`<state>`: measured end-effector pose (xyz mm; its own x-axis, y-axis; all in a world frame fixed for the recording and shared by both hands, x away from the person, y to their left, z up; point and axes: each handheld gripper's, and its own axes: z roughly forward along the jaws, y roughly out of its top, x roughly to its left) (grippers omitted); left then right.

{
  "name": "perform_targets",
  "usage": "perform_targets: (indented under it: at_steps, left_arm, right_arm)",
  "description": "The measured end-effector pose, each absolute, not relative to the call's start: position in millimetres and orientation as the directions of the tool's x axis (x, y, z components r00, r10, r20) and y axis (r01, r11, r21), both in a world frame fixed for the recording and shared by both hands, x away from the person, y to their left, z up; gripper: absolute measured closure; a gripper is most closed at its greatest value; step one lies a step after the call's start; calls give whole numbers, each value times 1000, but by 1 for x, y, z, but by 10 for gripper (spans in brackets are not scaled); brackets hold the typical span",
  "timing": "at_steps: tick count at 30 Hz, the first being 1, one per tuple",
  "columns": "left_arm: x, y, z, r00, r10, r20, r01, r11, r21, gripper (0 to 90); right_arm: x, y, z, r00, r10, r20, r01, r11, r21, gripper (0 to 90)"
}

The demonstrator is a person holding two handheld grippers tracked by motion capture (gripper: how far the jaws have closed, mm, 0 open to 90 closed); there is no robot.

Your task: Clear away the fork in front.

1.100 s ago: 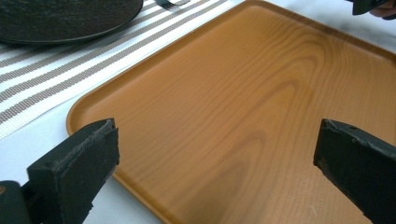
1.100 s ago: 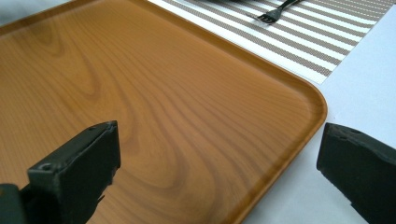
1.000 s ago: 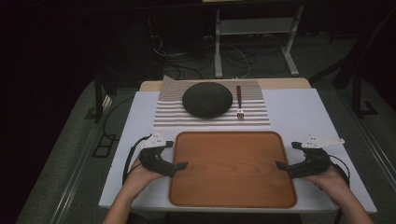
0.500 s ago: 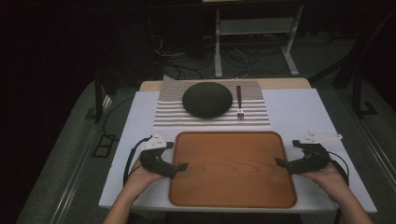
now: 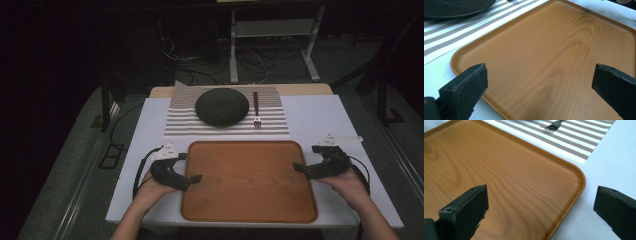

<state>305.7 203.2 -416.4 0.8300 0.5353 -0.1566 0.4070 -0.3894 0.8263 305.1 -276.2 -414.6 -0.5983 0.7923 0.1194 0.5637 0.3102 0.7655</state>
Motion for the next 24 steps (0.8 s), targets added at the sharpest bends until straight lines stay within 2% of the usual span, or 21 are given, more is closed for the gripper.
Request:
perform_targets:
  at_steps: [24]
  left_arm:
    - [303,202,-417,836,527,-154,399,-390,830,1]
  right_arm:
    - [336,-255,-409,-606,788,109,576,340,743,0]
